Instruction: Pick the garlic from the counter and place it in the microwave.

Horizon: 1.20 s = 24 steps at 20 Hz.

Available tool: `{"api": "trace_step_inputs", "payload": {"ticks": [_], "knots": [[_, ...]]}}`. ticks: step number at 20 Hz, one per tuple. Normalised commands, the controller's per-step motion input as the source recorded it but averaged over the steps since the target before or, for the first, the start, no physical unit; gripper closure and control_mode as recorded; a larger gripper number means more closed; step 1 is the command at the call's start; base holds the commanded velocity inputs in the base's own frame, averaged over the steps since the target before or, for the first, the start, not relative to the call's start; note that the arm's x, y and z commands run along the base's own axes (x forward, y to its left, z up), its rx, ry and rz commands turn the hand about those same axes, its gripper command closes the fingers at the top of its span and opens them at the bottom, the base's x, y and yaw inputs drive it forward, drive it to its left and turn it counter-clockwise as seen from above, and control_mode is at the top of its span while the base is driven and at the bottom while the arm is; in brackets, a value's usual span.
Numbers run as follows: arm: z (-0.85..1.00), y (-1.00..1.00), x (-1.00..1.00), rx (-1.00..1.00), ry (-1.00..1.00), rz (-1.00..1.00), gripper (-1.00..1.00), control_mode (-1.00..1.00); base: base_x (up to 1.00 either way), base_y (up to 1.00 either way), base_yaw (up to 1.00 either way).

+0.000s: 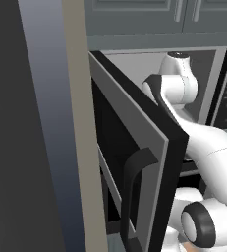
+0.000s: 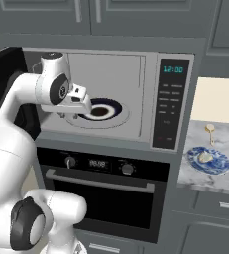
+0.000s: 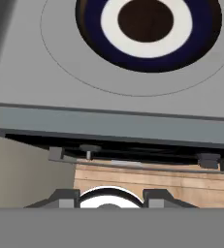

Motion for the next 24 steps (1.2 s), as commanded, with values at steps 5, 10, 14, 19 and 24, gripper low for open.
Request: {"api": "trace_step_inputs", "payload": {"ticks": [5,10,14,19,24], "knots": [[-0.03,-0.33,-0.44,0.03,-0.07,0.0,-1.0,-1.0,0.0,0.0,0.0],[-0.13,-0.92,-0.86,0.07,-0.22,0.0,-1.0,-1.0,0.0,0.0,0.0],[-0.01,-0.97,-0.7,0.07,-0.2,0.0,-1.0,-1.0,0.0,0.0,0.0],[0.0,-1.0,-0.51,0.07,-0.11,0.02,-1.0,-1.0,0.0,0.0,0.0],[0.0,-1.0,-0.14,0.03,-0.01,-0.08,-1.0,-1.0,0.0,0.0,0.0]]}}
